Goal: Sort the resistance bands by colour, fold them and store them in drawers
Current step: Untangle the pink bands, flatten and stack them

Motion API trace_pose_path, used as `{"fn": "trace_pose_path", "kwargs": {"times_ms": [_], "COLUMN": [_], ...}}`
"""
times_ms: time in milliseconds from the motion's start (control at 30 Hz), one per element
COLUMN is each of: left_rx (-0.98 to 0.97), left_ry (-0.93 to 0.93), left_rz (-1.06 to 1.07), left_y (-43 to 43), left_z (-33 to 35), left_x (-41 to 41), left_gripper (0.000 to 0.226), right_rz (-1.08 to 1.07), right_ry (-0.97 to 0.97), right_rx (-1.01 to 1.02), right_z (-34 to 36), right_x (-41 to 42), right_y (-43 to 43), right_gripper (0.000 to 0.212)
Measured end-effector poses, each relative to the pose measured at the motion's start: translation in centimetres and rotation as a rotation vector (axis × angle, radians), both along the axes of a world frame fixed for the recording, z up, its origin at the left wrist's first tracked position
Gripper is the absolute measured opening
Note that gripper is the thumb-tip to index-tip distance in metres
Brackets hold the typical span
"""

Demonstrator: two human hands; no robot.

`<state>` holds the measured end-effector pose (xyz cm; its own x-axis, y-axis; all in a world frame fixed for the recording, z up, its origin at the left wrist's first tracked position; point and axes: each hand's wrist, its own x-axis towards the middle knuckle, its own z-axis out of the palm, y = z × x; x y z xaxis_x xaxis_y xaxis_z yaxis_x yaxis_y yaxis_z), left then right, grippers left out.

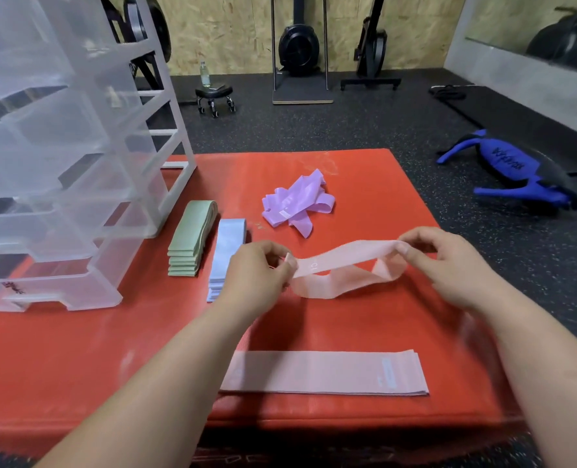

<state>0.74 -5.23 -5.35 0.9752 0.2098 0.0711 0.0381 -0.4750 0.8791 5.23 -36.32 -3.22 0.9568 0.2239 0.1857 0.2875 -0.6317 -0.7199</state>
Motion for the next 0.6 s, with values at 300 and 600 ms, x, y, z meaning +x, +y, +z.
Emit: {"fn": "trace_pose_path", "kwargs": {"times_ms": [300, 600], "left_rx": [-0.102, -0.037], "left_ry": [-0.134, -0.292], "left_rz": [0.217, 0.367], "left_y": [0.5, 1.5], "left_z": [0.3, 1.6], "left_x": [1.1, 1.0], "left_gripper": [0.008, 0.010], "right_rz": [0.145, -0.001], "right_ry": [0.156, 0.058], "right_rx": [0.310, 0.269], "right_z": [1.2, 1.8], "right_x": [-1.0, -1.0], "right_y": [0.2, -1.9], "right_gripper": [0.013, 0.037]}}
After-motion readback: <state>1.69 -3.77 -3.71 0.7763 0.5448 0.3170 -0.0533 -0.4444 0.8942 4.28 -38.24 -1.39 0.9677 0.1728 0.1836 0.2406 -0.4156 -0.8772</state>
